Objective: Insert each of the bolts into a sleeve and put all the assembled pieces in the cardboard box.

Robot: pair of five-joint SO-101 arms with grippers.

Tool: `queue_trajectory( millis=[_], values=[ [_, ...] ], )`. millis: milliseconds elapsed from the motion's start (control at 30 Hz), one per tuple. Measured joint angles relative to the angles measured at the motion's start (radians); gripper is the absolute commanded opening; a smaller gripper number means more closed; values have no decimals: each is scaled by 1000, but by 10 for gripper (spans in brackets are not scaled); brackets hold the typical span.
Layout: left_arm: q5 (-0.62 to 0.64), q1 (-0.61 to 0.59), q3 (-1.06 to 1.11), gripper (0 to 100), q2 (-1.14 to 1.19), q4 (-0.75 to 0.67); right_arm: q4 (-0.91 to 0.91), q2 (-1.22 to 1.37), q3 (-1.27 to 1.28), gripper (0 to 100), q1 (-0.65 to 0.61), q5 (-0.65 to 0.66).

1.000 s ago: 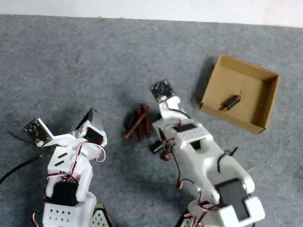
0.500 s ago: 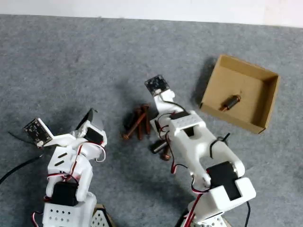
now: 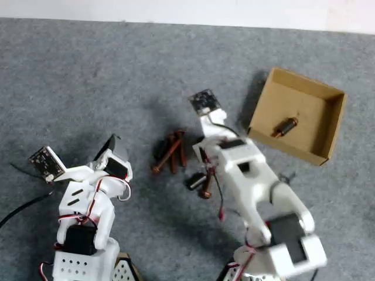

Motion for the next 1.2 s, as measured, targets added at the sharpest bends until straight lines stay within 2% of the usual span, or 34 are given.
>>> queue_trajectory(
  millis=[200, 400, 500, 600, 800, 933, 1033, 1133, 1200],
  values=[
    [0, 0, 0, 14, 0, 0, -252, -341, 361, 5, 6, 0],
    [-2, 0, 0, 14, 0, 0, -285, -603, 551, 5, 6, 0],
    [-103, 6, 0, 14, 0, 0, -285, -695, 566, 5, 6, 0],
    [-241, 74, 0, 14, 0, 0, -278, -760, 597, 5, 6, 0],
    [-316, 123, 0, 14, 0, 0, -242, -858, 646, 5, 9, 0],
    [-393, 222, 0, 14, 17, 0, -242, -902, 678, 5, 9, 0],
    [-453, 299, -6, 14, 120, -8, -242, -907, 683, 5, 9, 0],
    [-519, 342, -44, 17, 278, -78, -242, -907, 683, 5, 9, 0],
    [-542, 351, -81, 57, 419, -135, -242, -907, 683, 5, 9, 0]
  ],
)
